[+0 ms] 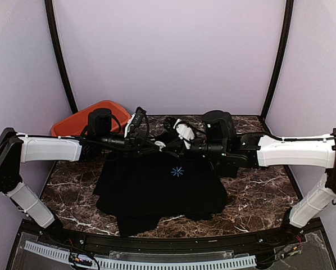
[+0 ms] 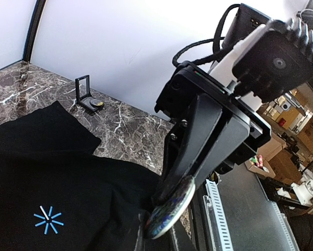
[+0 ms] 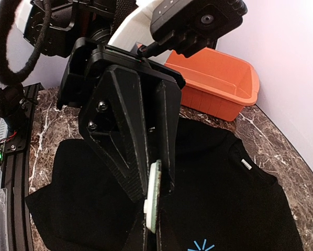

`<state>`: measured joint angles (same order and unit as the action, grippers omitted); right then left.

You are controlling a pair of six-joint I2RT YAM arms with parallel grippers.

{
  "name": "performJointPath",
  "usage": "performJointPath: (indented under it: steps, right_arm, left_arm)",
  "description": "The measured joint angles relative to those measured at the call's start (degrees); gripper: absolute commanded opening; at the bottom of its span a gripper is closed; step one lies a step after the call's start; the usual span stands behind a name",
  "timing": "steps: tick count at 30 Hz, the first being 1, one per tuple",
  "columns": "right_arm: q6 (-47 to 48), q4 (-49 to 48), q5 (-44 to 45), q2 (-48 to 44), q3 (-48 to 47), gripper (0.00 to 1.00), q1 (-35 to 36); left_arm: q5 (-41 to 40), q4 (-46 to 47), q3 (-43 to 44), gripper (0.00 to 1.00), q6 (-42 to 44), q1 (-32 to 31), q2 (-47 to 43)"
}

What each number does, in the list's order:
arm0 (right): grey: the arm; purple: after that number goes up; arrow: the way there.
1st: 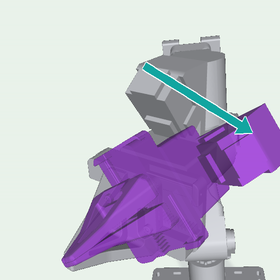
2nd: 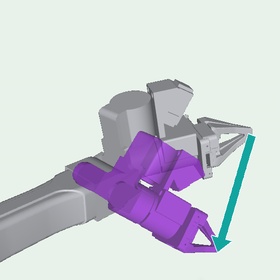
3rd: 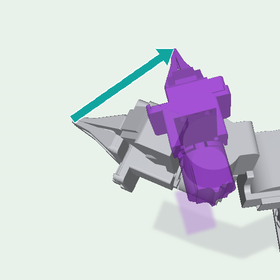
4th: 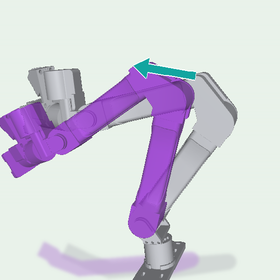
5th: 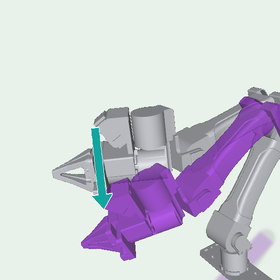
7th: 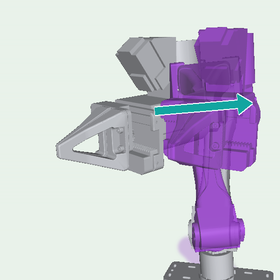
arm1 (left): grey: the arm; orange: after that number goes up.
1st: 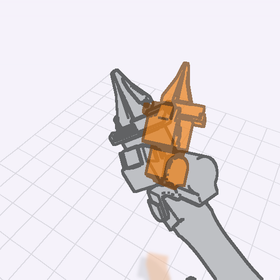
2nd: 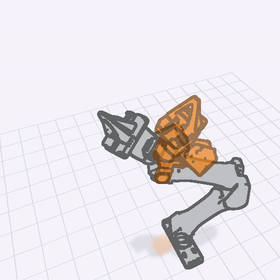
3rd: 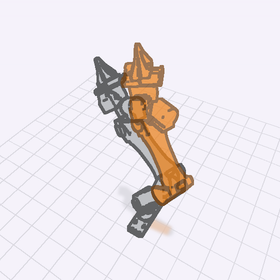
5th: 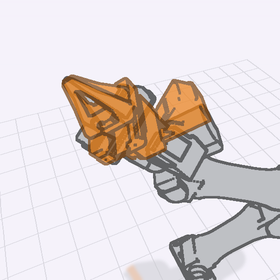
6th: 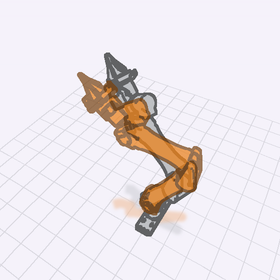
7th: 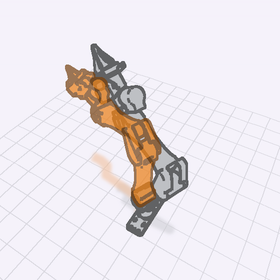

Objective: Pin the brooch onto the clothing
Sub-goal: Open the brooch, then pick up the flattened clothing from the center of the board.

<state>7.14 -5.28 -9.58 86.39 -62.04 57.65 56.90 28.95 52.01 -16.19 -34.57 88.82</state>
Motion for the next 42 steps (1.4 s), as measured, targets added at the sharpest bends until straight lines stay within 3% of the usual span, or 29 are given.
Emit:
performJointPath:
  steps: [7,20,26,35,42]
  right_arm:
    - [-2.78,0.20,-0.52,0.09,-0.11,0.00,-0.04]
    - [-4.72,0.63,2.10,0.37,-0.33,0.00,0.11]
    - [-6.78,0.57,8.00,0.44,-0.55,0.00,1.22]
    - [-7.96,0.63,21.35,0.37,-0.55,0.00,1.11]
    - [-8.35,0.66,24.65,0.13,-0.55,0.00,0.63]
  left_arm:
    - [-0.09,-0.87,0.02,0.01,2.58,0.00,0.00]
    - [-0.48,-1.57,0.04,0.01,3.52,0.00,-0.02]
    - [-0.92,-2.49,0.63,0.27,4.07,-0.04,0.00]
    - [0.46,-3.34,0.70,0.33,3.65,-0.17,-1.05]
    - [0.20,-3.37,0.66,0.53,3.63,-0.24,-2.08]
